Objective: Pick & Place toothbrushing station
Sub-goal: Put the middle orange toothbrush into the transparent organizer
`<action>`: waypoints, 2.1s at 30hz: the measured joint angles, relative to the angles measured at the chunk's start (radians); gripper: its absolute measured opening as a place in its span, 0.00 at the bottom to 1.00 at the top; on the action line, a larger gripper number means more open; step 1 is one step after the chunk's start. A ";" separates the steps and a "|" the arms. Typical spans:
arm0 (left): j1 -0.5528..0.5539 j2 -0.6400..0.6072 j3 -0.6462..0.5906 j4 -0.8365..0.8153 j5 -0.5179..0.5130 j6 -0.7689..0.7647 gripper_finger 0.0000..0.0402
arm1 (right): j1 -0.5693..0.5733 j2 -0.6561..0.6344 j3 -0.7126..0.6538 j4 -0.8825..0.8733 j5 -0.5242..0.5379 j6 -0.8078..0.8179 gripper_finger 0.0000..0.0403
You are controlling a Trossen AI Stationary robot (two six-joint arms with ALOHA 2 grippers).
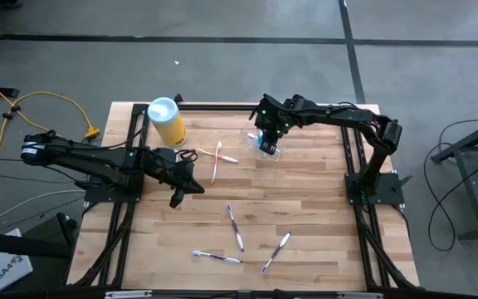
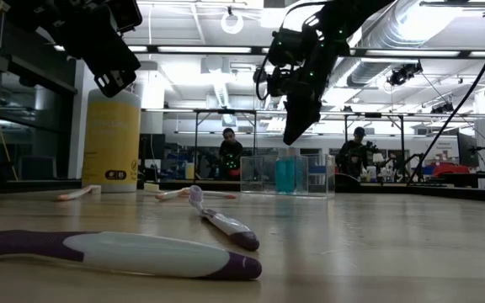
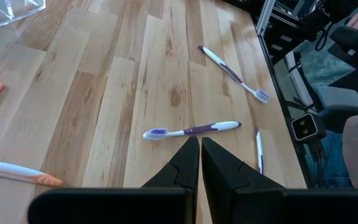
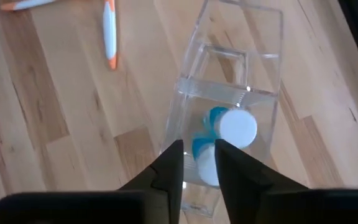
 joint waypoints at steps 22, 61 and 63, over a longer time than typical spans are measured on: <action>0.000 0.000 0.000 0.000 0.000 0.000 0.04 | 0.018 -0.065 0.001 0.011 0.020 -0.018 0.21; 0.004 0.207 0.000 0.035 -0.253 -0.153 0.13 | 0.579 -0.327 0.001 -0.493 0.392 0.518 0.20; 0.004 0.207 0.000 0.036 -0.283 -0.193 0.17 | 0.622 -0.354 0.001 -0.527 0.465 0.570 0.20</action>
